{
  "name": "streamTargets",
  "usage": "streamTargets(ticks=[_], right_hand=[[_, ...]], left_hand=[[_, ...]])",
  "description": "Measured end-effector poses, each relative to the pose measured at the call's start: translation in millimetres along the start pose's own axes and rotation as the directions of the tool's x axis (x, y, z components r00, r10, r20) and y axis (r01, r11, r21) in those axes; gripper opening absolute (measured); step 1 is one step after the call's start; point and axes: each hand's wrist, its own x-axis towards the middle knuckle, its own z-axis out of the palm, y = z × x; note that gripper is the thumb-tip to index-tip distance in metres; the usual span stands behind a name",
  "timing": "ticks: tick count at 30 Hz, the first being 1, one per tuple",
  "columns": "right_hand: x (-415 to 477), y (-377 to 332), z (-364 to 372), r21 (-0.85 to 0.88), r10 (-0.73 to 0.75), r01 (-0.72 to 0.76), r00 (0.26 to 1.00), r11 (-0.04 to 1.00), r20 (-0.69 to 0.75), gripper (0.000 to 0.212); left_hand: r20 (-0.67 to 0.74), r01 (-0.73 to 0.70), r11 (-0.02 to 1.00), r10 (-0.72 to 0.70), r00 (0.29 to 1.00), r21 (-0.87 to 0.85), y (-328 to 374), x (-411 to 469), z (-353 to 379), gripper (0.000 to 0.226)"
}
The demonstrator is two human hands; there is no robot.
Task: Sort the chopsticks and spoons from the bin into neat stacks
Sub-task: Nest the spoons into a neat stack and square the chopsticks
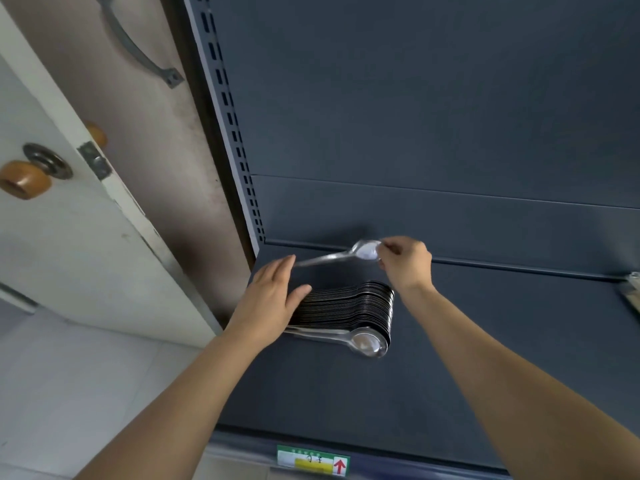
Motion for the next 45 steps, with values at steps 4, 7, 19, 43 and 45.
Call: streamTargets(ticks=[4,7,19,43,45], right_hand=[[-19.5,-19.1,-14.0,0.147,-0.102,0.109,0.993,0.983,-0.054,0.011],[-49.5,-21.0,-22.5,0.252,-0.131,0.134,0.991,0.959,-0.027,0.022],[-131.8,43.4,-23.5,-0.112,-0.114,0.108,0.992,0.988,-0.047,0.009],[-134.2,54.1,-18.5,-0.385,-0.159,0.165,0.986,0.908,0.048,0.022],[-134.3,54.5,-17.8,-0.37,-0.165,0.172,0.985,0.913,0.051,0.022]], left_hand=[[-0.225,-0.051,0.998,0.039,0.974,-0.048,4.9,4.3,-7.4,0.049],[-0.34,-0.098,0.987,0.049,0.939,-0.128,3.6,-0.5,-11.3,0.031],[-0.198,-0.148,0.987,0.134,0.971,-0.061,-20.9,-58.1,28.5,0.03],[-0.279,-0.243,0.96,0.273,0.921,0.137,-34.4,-55.4,45.2,0.038],[-0.281,-0.246,0.962,0.271,0.921,0.122,-34.8,-55.0,46.2,0.039]])
